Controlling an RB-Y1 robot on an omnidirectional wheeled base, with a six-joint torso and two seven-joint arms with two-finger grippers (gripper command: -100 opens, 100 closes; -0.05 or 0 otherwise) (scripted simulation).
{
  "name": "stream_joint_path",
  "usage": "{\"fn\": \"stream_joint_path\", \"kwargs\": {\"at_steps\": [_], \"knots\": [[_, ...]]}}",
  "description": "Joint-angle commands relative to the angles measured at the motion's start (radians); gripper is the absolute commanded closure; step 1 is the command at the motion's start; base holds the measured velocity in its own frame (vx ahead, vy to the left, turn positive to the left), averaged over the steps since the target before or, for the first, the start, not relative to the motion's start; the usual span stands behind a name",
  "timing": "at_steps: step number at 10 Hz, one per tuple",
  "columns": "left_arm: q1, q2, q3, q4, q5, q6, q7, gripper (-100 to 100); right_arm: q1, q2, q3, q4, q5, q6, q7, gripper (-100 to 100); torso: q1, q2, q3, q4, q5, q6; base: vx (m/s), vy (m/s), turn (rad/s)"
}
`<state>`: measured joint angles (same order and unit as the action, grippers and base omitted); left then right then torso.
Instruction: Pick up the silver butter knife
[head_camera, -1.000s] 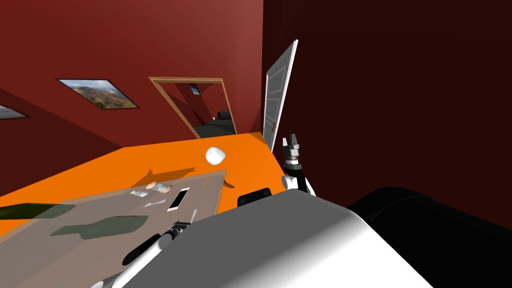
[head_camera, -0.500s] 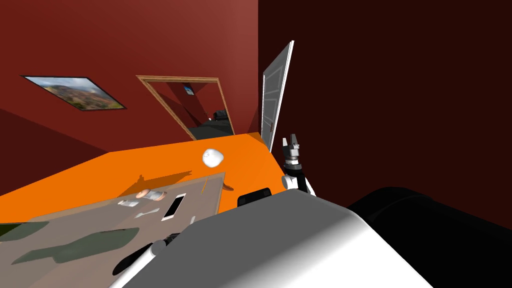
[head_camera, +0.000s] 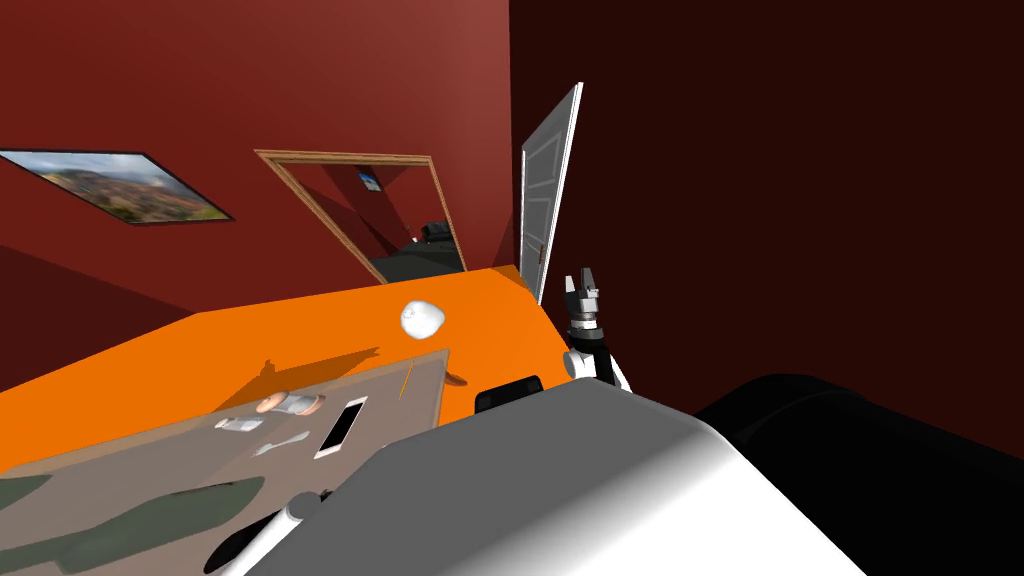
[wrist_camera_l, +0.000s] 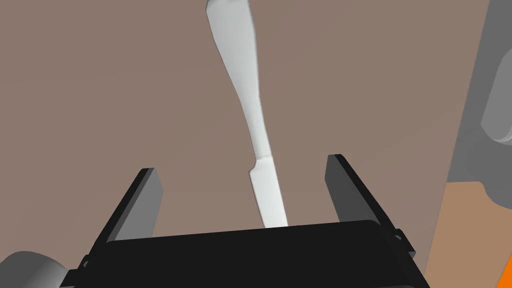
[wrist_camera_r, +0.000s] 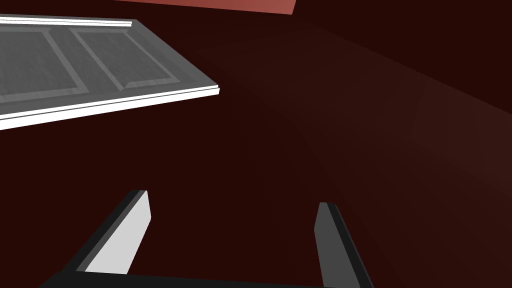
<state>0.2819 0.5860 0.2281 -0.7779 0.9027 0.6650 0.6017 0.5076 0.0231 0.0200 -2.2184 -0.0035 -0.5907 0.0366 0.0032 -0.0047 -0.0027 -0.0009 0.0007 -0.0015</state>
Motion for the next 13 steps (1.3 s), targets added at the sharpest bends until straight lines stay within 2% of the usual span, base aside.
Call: {"fn": "stream_joint_path", "kwargs": {"at_steps": [1,7,8,9,10,13], "knots": [[-0.006,0.0,0.003,0.025,0.002,0.034,0.03,-100,0.0,0.0,0.0,0.0,0.0,0.0,0.0,0,0.0,0.0,0.0,0.0,0.0,0.0,0.037,0.039,-0.037],[-0.039,0.003,0.015,0.139,0.047,0.121,0.057,-100,0.0,0.0,0.0,0.0,0.0,0.0,0.0,0,-0.001,0.001,0.001,0.0,0.0,0.0,0.038,0.029,-0.04],[-0.035,0.003,0.014,0.127,0.043,0.108,0.053,-100,0.0,0.0,0.0,0.0,0.0,0.0,0.0,0,-0.001,0.001,0.0,0.0,0.0,0.0,0.021,0.017,-0.008],[-0.035,0.003,0.015,0.13,0.044,0.11,0.052,0,0.0,0.0,0.0,0.0,0.0,0.0,0.0,0,-0.002,0.002,0.001,0.0,0.0,0.0,0.0,0.0,0.0],[-0.046,-0.027,0.015,0.151,0.026,0.08,0.043,-100,0.0,0.0,0.0,0.0,0.0,0.0,0.0,0,-0.003,0.003,0.002,0.001,-0.001,0.0,0.021,0.044,0.054],[-0.062,-0.071,0.016,0.182,-0.002,0.034,0.029,-100,0.0,0.0,0.0,0.0,0.0,0.0,0.0,0,0.001,0.002,0.001,0.001,0.0,0.0,0.019,0.065,0.039]]}}
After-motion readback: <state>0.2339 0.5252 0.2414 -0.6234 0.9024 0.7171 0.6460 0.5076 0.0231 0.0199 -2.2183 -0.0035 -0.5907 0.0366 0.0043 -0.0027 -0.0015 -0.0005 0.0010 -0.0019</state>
